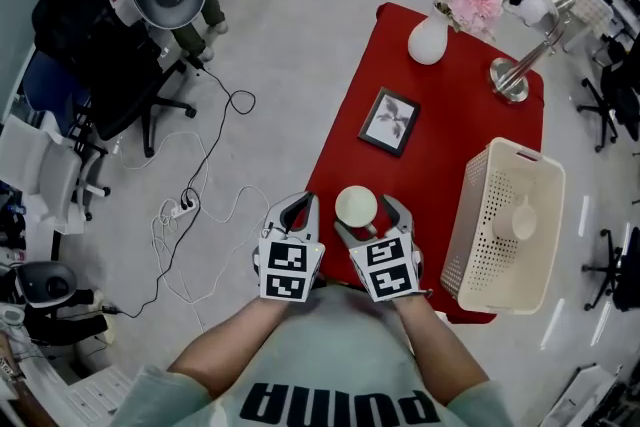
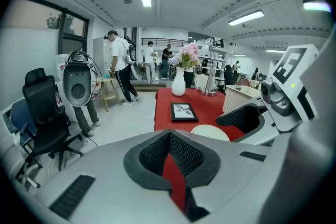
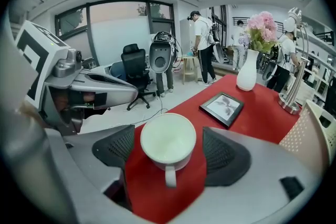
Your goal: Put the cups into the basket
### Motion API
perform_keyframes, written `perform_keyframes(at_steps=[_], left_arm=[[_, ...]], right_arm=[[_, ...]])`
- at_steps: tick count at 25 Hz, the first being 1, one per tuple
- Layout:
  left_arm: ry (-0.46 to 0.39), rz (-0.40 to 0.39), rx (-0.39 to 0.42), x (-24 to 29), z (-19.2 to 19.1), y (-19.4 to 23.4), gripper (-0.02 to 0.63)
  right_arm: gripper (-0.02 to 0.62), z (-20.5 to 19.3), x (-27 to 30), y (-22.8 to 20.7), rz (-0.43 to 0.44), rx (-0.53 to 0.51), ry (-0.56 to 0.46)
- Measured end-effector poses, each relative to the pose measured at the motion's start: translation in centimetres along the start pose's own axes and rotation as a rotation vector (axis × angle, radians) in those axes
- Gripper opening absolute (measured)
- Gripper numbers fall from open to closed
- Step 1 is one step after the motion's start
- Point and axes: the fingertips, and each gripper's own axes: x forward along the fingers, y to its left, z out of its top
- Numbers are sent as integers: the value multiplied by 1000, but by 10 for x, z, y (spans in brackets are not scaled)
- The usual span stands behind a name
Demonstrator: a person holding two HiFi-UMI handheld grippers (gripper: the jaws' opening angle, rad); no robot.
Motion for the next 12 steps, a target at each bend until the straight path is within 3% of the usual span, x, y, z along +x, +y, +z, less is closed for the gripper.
perform_keyframes(at_steps=[12], left_arm=[[34, -12, 7, 19, -15, 8, 6]], right_arm=[[387, -10, 27, 0, 3, -25, 61]])
